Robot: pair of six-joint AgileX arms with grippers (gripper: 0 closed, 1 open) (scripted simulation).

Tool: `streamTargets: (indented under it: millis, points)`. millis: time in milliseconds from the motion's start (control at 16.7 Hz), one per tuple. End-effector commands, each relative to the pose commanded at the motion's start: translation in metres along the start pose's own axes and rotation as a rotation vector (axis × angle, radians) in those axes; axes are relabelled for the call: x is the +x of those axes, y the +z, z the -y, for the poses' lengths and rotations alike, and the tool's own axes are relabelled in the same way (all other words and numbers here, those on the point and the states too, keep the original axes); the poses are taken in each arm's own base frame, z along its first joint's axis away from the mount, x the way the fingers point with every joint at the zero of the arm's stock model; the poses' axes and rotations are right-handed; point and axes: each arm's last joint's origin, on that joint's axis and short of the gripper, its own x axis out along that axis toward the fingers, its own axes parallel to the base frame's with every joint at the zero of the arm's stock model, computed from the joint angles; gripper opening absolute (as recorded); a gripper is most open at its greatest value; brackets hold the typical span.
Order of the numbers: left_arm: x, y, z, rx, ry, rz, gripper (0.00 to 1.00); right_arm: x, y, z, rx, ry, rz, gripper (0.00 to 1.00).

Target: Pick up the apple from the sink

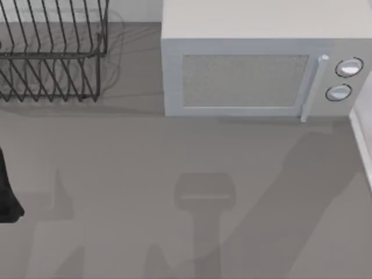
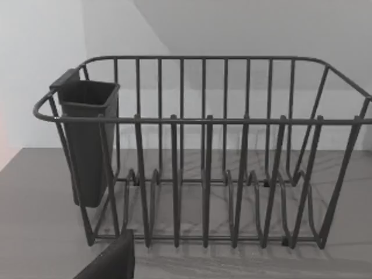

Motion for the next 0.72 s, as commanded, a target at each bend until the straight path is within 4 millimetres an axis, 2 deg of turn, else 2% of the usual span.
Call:
streamTargets:
  millis: [240, 420, 540, 720]
  points:
    - [0.0, 0.0, 0.0, 0.0, 0.0, 0.0, 1.0, 0.063, 0.006, 0.003, 0.001, -0.007, 0.022, 1.0]
    - [0.0, 0.0, 0.0, 0.0, 0.0, 0.0, 1.0, 0.108, 0.002, 0.002, 0.003, -0.007, 0.022, 1.0]
    - [0.0, 0.0, 0.0, 0.0, 0.0, 0.0, 1.0, 0.124, -0.002, 0.001, 0.004, -0.003, 0.011, 1.0]
    - [0.0, 0.0, 0.0, 0.0, 0.0, 0.0, 1.0, 0.126, -0.002, 0.001, 0.004, -0.003, 0.01, 1.0]
